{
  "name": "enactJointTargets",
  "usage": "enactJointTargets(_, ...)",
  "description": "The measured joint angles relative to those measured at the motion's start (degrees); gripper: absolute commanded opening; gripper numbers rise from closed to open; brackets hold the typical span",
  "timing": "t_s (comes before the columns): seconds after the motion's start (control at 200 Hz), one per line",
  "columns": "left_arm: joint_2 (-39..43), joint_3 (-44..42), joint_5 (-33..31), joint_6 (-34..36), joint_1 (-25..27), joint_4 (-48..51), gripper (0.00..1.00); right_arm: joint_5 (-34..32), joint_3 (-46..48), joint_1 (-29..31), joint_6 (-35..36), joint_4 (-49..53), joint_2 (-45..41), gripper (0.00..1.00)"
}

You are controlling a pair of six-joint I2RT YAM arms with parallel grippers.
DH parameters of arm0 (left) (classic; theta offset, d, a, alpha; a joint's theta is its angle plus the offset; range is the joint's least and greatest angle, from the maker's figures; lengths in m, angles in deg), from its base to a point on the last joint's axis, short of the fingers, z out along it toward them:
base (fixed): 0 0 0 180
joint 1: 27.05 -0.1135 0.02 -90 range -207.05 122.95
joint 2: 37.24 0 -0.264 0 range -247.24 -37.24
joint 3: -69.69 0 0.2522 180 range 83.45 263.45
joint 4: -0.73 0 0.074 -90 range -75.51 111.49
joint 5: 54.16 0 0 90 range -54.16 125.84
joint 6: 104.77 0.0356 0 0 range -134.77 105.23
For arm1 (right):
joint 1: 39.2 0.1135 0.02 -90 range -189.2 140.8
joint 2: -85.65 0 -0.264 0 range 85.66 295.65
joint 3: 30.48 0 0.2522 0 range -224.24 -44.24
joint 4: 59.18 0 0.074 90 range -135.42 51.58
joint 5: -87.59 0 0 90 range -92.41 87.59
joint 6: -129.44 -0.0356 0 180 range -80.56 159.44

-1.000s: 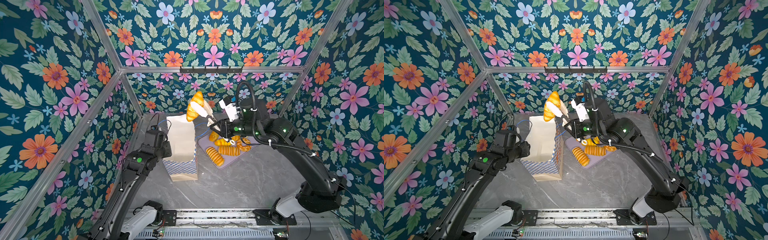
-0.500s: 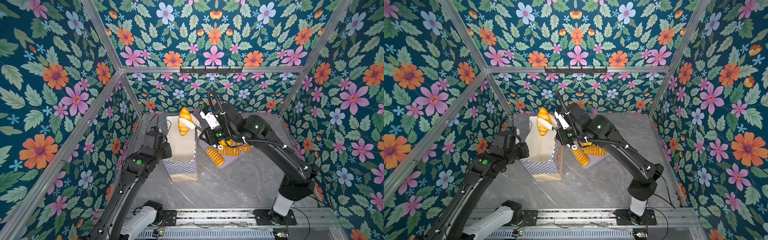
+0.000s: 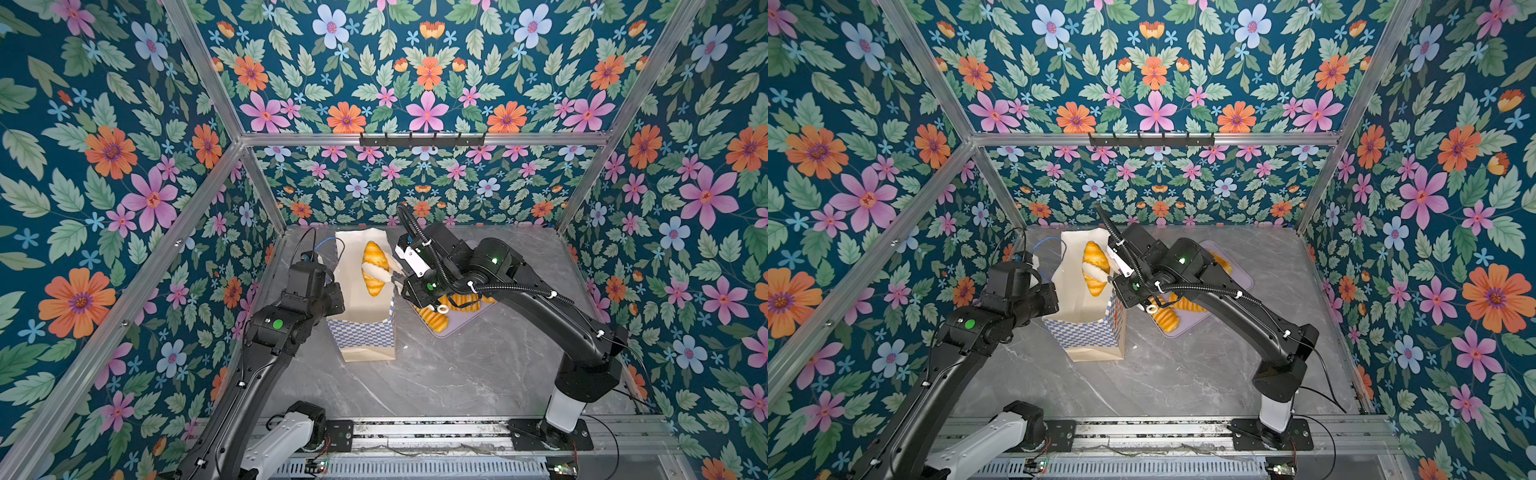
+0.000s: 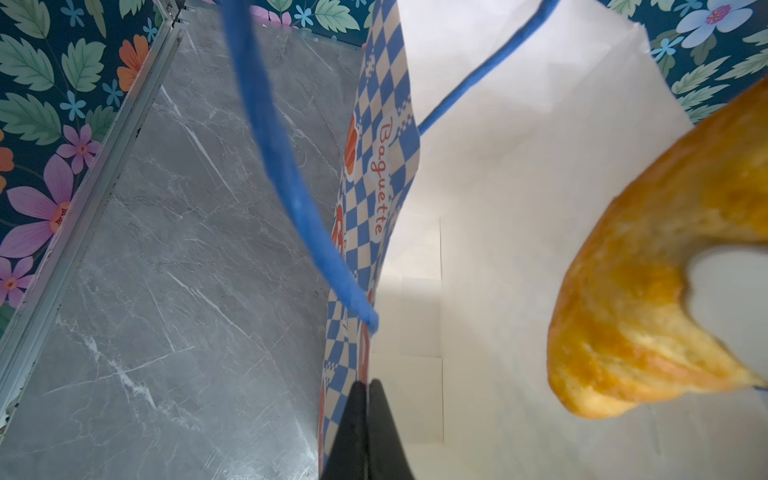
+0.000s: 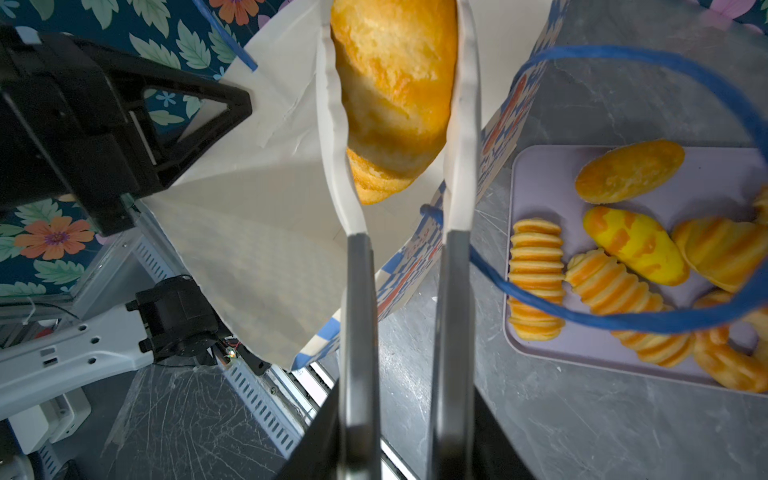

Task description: Place the fake bread into the paper bag

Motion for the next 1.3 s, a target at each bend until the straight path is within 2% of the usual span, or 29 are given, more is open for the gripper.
enactJointTargets(0.35, -0.1, -0.2, 0.2, -0.1, 0.0, -0.2, 0.04, 0.0, 0.9, 0.2, 0.0, -0.2, 0.0, 0.5)
enactJointTargets(0.765, 0.5, -0.6, 0.3, -1.0, 0.0, -0.3, 0.06, 0.0, 1.0, 0.2, 0.0, -1.6, -0.5, 0.52)
enactJointTargets(0.91, 0.6, -0.6, 0.3, -1.0, 0.0, -0.3, 0.14, -0.2, 1.0, 0.2, 0.0, -1.8, -1.7, 0.51)
enactJointTargets(1.16, 0.9, -0.5, -0.1, -1.0, 0.0, -0.7, 0.37, -2.6, 2.3, 0.2, -0.2, -4.1, -6.3, 0.5)
enactJointTargets(1.3, 0.9, -0.2, -0.1, -1.0, 0.0, -0.7, 0.48, -5.6, 5.4, -0.6, -0.5, -5.7, -11.5, 0.49)
